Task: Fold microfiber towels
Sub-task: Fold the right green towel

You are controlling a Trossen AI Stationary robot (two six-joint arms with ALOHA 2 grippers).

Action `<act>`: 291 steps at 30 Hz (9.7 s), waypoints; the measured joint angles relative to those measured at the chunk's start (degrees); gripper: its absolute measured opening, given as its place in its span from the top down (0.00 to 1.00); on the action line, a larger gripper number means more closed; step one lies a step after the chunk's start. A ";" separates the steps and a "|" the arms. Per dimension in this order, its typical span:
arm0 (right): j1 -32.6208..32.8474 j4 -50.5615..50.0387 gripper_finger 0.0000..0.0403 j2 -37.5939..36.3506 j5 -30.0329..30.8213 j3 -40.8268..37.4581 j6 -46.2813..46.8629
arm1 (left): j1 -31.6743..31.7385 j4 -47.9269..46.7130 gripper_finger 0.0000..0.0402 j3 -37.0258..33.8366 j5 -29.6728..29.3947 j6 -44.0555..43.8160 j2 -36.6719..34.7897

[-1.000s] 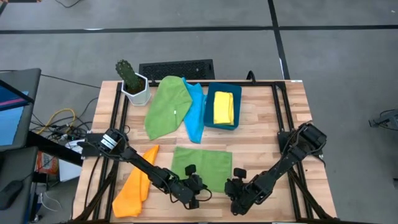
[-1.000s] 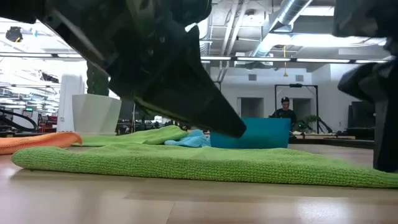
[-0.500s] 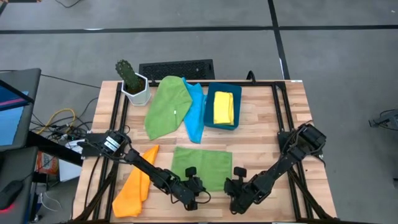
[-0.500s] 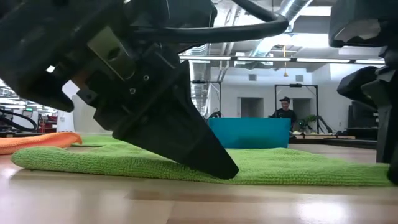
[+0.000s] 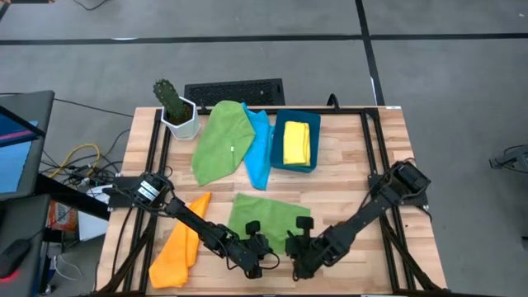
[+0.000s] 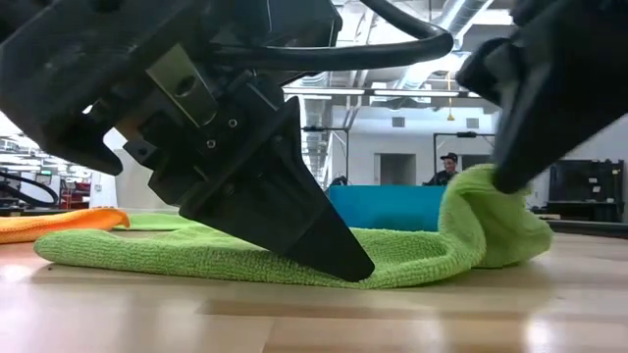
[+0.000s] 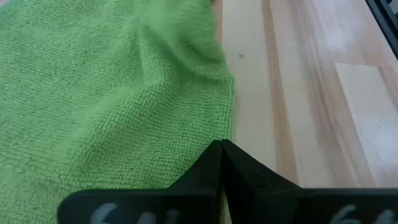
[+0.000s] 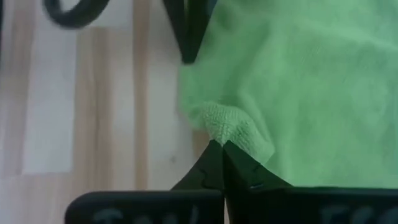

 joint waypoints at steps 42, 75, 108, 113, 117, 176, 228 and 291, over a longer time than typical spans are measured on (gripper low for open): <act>0.03 1.91 0.94 0.00 -0.27 1.70 4.80 | 14.69 0.69 1.00 -0.19 16.78 21.98 -1.64; 0.00 0.65 0.93 0.07 -0.24 1.70 5.00 | 23.83 2.83 1.00 0.62 16.39 22.39 1.31; -4.38 7.83 0.94 0.07 -0.10 1.75 -9.10 | 6.66 -3.54 1.00 -15.76 5.92 1.56 -18.89; -7.41 10.82 0.93 0.07 -5.07 1.75 -13.85 | 5.79 -2.74 1.00 -17.00 4.54 -1.05 -17.65; -9.18 12.07 0.94 0.07 -7.69 1.74 -16.39 | 5.77 -2.50 1.00 -16.97 5.45 -1.58 -15.77; -14.90 9.78 0.58 5.49 -16.51 8.80 -24.45 | -3.91 0.10 1.00 -16.68 -3.91 4.87 -25.73; -10.03 -5.93 0.96 2.02 -7.99 -7.12 -34.01 | 0.59 -0.42 1.00 -13.22 -4.57 7.30 -19.78; -16.37 10.55 0.69 -1.85 -11.17 6.61 -29.19 | -1.23 -17.79 1.00 -13.25 -11.54 3.77 -28.52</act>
